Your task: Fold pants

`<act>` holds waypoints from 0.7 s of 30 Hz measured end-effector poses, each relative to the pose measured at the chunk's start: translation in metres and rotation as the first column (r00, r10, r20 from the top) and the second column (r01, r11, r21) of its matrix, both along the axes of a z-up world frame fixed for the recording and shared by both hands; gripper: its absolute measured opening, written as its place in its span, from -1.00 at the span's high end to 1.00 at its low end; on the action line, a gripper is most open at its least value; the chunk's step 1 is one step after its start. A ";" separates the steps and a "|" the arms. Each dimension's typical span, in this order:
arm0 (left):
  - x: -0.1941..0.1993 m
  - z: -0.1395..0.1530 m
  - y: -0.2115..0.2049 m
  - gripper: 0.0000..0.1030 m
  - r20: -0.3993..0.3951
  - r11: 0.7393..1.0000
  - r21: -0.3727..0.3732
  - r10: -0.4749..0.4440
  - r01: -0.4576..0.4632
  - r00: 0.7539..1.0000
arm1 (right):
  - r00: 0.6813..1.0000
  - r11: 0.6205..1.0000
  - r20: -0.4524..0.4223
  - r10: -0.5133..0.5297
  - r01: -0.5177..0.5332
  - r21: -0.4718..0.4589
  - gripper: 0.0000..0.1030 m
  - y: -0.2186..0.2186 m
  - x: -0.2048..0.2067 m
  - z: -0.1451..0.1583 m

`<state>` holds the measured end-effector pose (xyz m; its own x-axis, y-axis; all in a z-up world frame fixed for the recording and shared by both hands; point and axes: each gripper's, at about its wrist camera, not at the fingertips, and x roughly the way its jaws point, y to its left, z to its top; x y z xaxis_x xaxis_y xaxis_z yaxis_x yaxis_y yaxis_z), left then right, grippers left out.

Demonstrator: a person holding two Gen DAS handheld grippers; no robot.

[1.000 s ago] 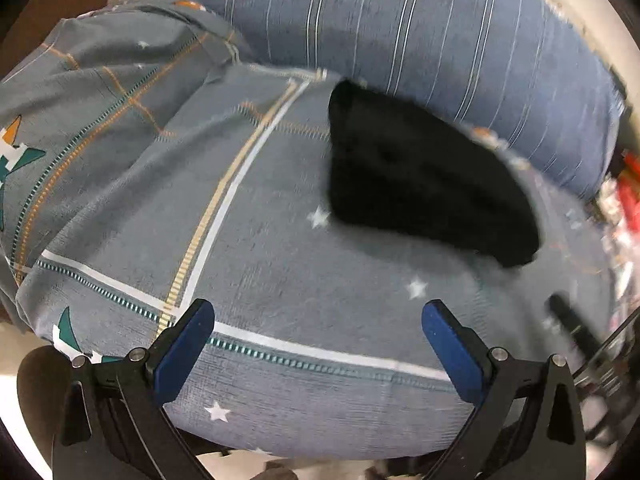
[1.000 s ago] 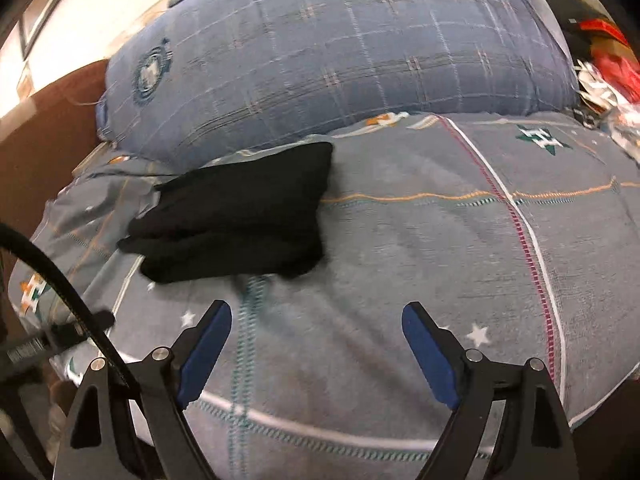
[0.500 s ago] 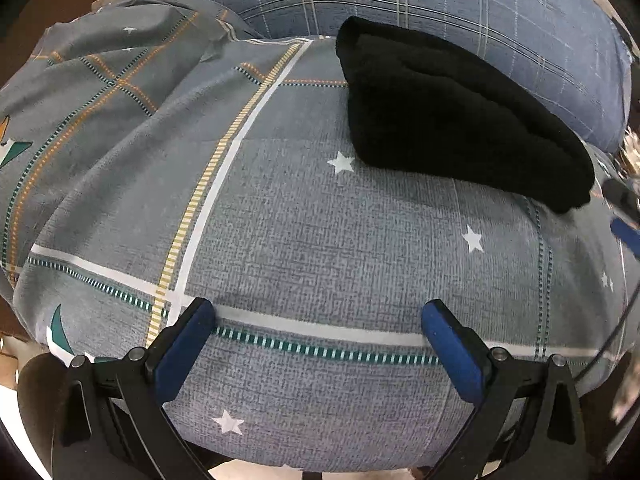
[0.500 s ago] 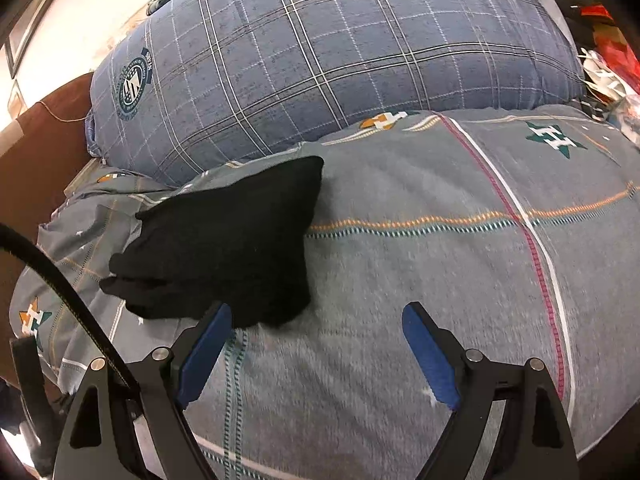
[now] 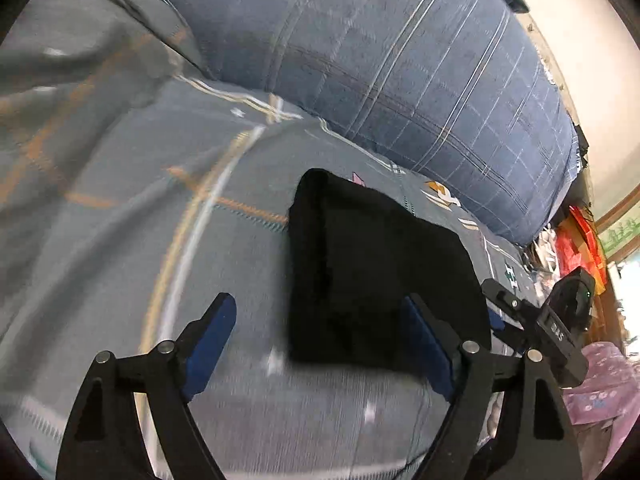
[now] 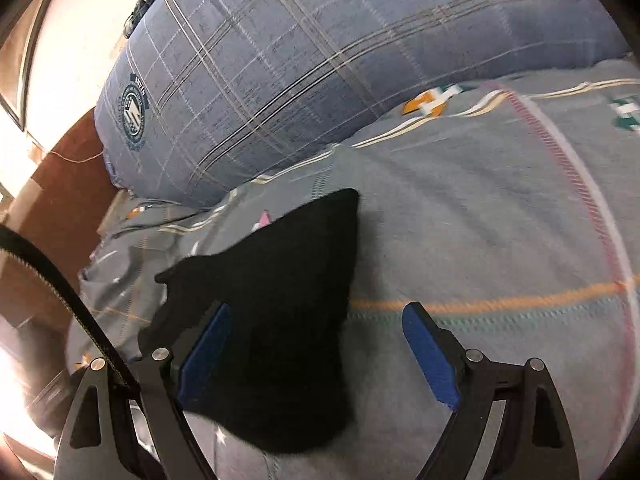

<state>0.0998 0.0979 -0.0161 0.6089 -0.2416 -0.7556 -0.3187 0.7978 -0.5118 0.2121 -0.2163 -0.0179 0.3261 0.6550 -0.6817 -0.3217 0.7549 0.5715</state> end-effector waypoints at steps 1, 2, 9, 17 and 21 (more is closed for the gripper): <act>0.013 -0.008 0.001 -0.62 -0.012 0.999 -0.029 -0.022 0.021 1.000 | 1.000 1.000 -0.017 0.014 -0.014 0.010 -0.77 0.004 0.006 -0.004; 0.025 -0.018 0.000 -0.62 -0.031 0.997 -0.056 -0.045 0.044 0.999 | 0.999 1.000 -0.035 0.025 -0.024 0.016 -0.77 0.009 0.011 -0.007; 0.041 -0.014 -0.032 -0.26 -0.045 0.996 -0.008 -0.086 0.086 0.995 | 0.990 0.992 -0.081 0.114 -0.110 0.053 -0.38 0.044 0.022 -0.011; 0.046 0.016 -0.048 -0.22 0.011 0.996 -0.017 -0.085 0.085 0.996 | 0.993 0.986 -0.015 0.120 -0.117 0.122 0.34 0.024 0.011 0.032; 0.061 0.008 -0.060 -0.22 -0.009 0.995 -0.045 -0.087 0.086 0.996 | 0.996 0.992 0.022 0.082 -0.084 0.095 0.34 0.008 0.015 0.040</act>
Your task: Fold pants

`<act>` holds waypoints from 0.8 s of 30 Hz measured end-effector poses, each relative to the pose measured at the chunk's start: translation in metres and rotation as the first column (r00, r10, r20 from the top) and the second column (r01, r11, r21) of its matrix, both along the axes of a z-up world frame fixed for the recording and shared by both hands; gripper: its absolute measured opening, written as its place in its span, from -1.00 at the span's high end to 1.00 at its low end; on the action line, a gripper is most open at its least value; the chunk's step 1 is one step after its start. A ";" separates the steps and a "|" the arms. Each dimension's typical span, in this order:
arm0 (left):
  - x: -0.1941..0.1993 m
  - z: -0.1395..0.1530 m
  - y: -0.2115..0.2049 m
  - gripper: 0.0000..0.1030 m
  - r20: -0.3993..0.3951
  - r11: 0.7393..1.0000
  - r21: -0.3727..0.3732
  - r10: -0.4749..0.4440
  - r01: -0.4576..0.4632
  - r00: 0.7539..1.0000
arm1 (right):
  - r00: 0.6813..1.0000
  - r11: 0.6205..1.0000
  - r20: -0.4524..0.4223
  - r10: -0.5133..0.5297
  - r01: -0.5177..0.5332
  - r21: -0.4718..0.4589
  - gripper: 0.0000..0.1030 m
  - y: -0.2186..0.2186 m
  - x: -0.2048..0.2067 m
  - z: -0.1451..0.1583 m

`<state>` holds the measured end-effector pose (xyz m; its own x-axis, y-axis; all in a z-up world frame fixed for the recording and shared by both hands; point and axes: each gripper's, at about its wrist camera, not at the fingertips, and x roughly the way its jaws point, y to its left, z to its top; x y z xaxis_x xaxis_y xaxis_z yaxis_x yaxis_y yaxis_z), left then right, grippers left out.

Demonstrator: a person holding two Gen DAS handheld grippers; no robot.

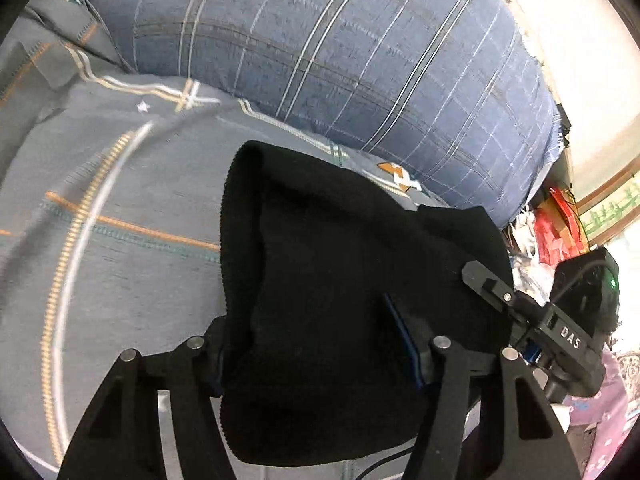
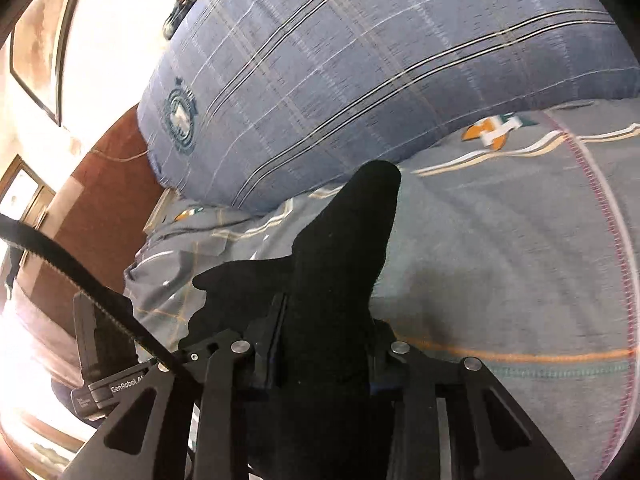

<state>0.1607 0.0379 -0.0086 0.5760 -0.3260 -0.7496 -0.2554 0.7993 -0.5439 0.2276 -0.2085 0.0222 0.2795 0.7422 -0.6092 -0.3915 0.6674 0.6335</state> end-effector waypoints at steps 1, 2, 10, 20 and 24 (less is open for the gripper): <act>0.004 -0.008 0.000 -0.22 -0.022 1.000 -0.005 0.008 -0.008 1.000 | 1.000 1.000 -0.005 -0.012 0.012 -0.005 0.34 -0.004 0.002 -0.003; 0.008 -0.017 0.000 -0.22 -0.059 1.000 0.004 0.024 -0.024 0.998 | 1.000 0.999 -0.013 -0.026 0.026 -0.024 0.31 -0.007 0.005 -0.010; -0.023 0.025 0.010 -0.21 0.017 0.997 -0.008 0.076 -0.075 0.997 | 0.987 0.984 0.073 -0.144 0.151 -0.092 -0.34 -0.041 0.001 -0.007; 0.043 -0.019 0.013 -0.28 -0.062 0.995 -0.030 0.095 -0.097 0.994 | 0.989 0.992 -0.116 -0.090 0.100 0.083 -0.61 -0.015 0.056 -0.032; 0.044 -0.019 0.015 -0.30 -0.030 0.996 -0.018 0.088 -0.088 0.996 | 0.983 0.992 -0.147 -0.109 0.117 0.050 -0.60 -0.011 0.066 -0.052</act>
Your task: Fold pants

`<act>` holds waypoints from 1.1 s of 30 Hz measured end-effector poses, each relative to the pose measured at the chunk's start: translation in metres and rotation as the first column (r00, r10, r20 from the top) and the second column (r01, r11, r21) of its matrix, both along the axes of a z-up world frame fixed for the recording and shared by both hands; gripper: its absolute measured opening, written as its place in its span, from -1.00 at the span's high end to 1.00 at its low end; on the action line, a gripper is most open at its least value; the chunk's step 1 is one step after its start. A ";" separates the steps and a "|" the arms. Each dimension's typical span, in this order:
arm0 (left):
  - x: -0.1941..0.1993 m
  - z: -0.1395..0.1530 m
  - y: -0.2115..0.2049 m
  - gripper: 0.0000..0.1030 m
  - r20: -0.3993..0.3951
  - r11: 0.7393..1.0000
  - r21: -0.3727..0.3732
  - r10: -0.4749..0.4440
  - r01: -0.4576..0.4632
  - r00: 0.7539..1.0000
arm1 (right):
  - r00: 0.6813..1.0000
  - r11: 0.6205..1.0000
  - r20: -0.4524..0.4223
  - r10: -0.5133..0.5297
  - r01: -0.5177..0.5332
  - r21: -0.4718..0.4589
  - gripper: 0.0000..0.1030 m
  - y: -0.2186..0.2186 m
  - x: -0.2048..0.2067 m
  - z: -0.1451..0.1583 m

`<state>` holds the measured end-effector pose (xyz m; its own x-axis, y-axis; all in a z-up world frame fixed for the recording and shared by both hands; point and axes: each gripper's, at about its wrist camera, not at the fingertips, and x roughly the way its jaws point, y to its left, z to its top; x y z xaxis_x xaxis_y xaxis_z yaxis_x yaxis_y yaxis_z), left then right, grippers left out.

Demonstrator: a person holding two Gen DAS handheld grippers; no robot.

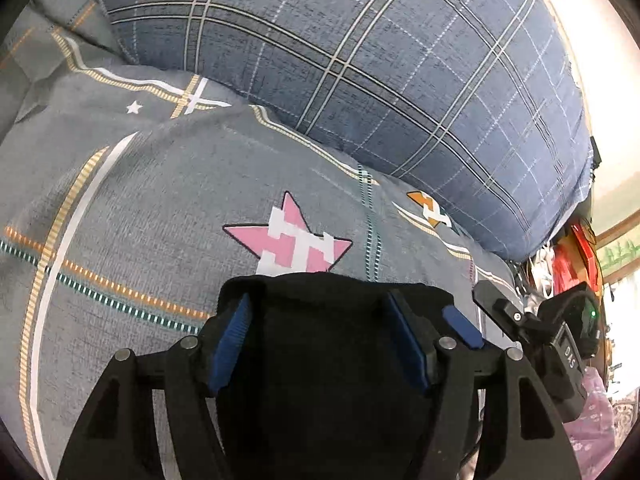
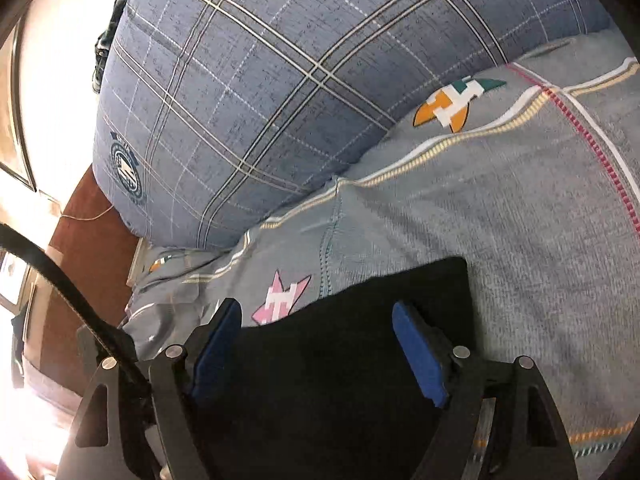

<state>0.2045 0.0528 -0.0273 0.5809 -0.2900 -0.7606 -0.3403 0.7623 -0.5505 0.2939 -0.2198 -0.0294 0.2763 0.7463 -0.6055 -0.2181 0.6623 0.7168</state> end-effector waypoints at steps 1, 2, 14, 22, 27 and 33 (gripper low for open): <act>-0.002 0.004 0.001 -0.30 -0.004 1.000 -0.002 -0.012 0.012 1.000 | 1.000 1.000 0.007 0.008 -0.008 -0.016 -0.60 0.001 -0.001 0.002; -0.005 0.007 0.002 -0.30 -0.009 1.000 -0.008 -0.016 0.016 1.000 | 1.000 0.999 0.022 0.012 -0.012 -0.033 -0.60 0.003 -0.002 0.007; -0.135 0.062 -0.041 -0.33 0.027 0.968 0.249 0.013 -0.019 1.000 | 0.953 0.990 0.300 0.043 0.000 -0.144 -0.62 -0.031 -0.146 0.074; -0.199 0.085 -0.071 -0.45 0.074 0.914 0.392 0.080 -0.103 0.994 | 0.937 0.969 0.349 0.022 0.066 -0.238 -0.63 -0.039 -0.235 0.065; -0.218 0.100 -0.085 -0.50 0.100 0.853 0.508 0.079 -0.119 0.992 | 0.946 0.960 0.321 0.030 0.062 -0.273 -0.63 -0.038 -0.257 0.059; -0.231 0.110 -0.092 -0.57 0.125 0.833 0.535 0.083 -0.138 0.989 | 0.928 0.953 0.366 0.065 0.051 -0.300 -0.65 -0.032 -0.277 0.067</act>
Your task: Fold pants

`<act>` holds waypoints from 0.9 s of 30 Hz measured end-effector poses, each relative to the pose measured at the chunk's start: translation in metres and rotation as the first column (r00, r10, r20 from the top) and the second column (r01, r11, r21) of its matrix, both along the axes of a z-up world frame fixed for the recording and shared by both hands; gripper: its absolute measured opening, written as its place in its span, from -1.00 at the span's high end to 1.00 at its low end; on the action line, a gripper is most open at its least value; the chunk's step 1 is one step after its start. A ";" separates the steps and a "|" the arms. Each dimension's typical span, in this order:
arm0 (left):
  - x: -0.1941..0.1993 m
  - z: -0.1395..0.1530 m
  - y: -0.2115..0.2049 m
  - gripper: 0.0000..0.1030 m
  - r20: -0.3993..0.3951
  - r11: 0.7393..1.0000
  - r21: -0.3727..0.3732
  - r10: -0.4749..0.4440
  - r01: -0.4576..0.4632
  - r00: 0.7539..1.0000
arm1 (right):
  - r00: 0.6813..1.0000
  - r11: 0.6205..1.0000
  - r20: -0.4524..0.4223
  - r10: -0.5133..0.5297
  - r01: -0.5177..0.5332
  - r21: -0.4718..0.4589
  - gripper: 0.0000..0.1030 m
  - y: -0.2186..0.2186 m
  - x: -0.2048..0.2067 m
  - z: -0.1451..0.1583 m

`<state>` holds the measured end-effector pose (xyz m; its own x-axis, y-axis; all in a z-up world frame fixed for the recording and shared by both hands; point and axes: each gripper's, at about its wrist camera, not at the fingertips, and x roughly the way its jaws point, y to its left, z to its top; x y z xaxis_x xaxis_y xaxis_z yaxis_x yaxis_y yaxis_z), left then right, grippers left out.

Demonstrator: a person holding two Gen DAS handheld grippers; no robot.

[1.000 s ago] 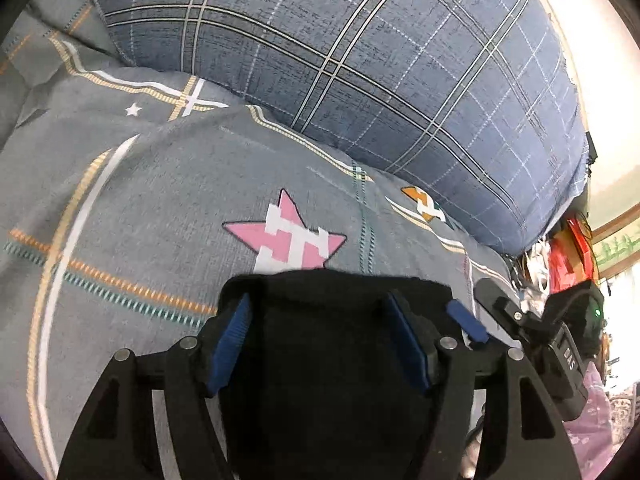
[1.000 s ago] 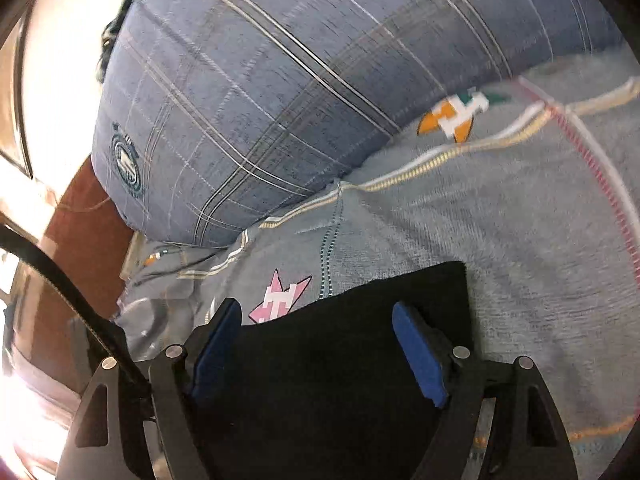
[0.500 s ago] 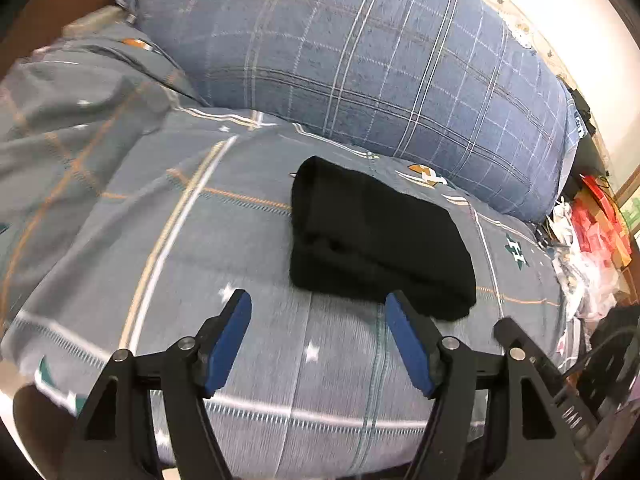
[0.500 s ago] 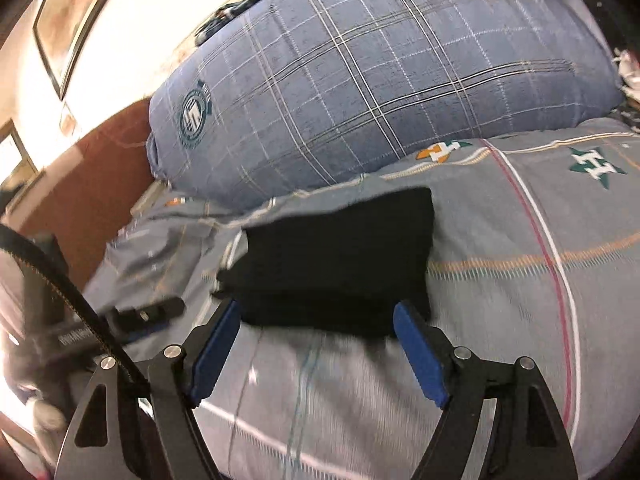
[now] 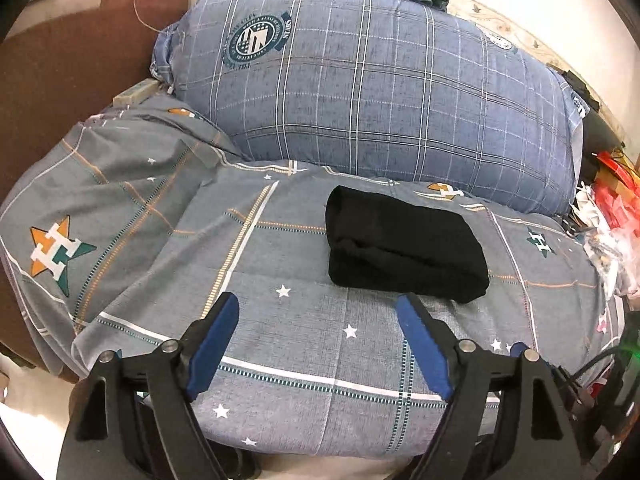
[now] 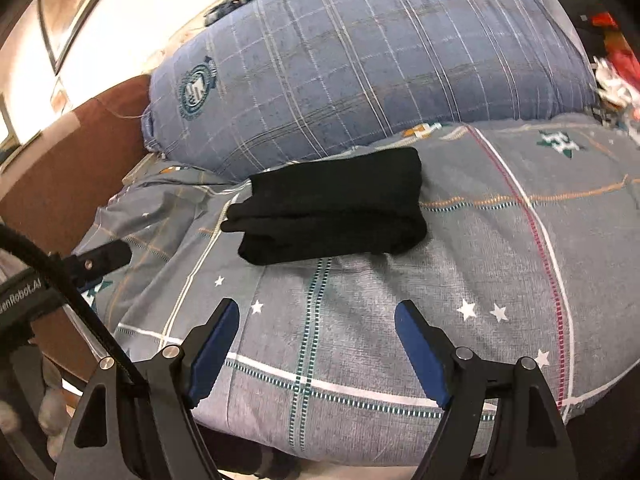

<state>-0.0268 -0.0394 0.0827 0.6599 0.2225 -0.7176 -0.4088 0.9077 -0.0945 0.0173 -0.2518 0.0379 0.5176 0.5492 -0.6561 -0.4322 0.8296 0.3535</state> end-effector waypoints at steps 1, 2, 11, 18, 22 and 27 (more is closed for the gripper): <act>0.000 0.000 -0.001 -0.57 -0.001 1.000 0.004 0.000 0.000 1.000 | 1.000 1.000 0.014 0.005 -0.005 -0.008 -0.66 0.001 -0.003 0.002; 0.000 -0.001 -0.003 -0.57 -0.005 1.000 0.007 -0.002 0.002 1.000 | 0.999 1.000 0.029 0.013 -0.013 -0.019 -0.67 0.003 -0.006 0.003; 0.000 -0.007 -0.015 -0.58 -0.035 0.999 0.049 -0.017 0.019 0.999 | 0.999 0.999 0.028 0.028 -0.027 -0.037 -0.68 0.008 -0.009 0.000; 0.001 -0.011 -0.020 -0.58 -0.049 0.997 0.069 -0.023 0.026 0.999 | 0.999 0.998 0.031 0.034 -0.032 -0.049 -0.69 0.011 -0.010 -0.003; 0.001 -0.013 -0.022 -0.58 -0.053 0.997 0.075 -0.020 0.024 0.998 | 0.999 0.998 0.026 0.034 -0.033 -0.054 -0.69 0.011 -0.009 -0.006; 0.002 -0.016 -0.021 -0.58 -0.063 0.997 0.075 -0.014 0.018 0.998 | 0.999 0.998 0.015 0.040 -0.039 -0.059 -0.70 0.014 -0.010 -0.010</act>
<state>-0.0247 -0.0605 0.0666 0.6185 0.2673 -0.7389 -0.3972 0.9177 -0.0005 0.0075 -0.2376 0.0278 0.5069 0.5307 -0.6793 -0.4706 0.8306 0.2977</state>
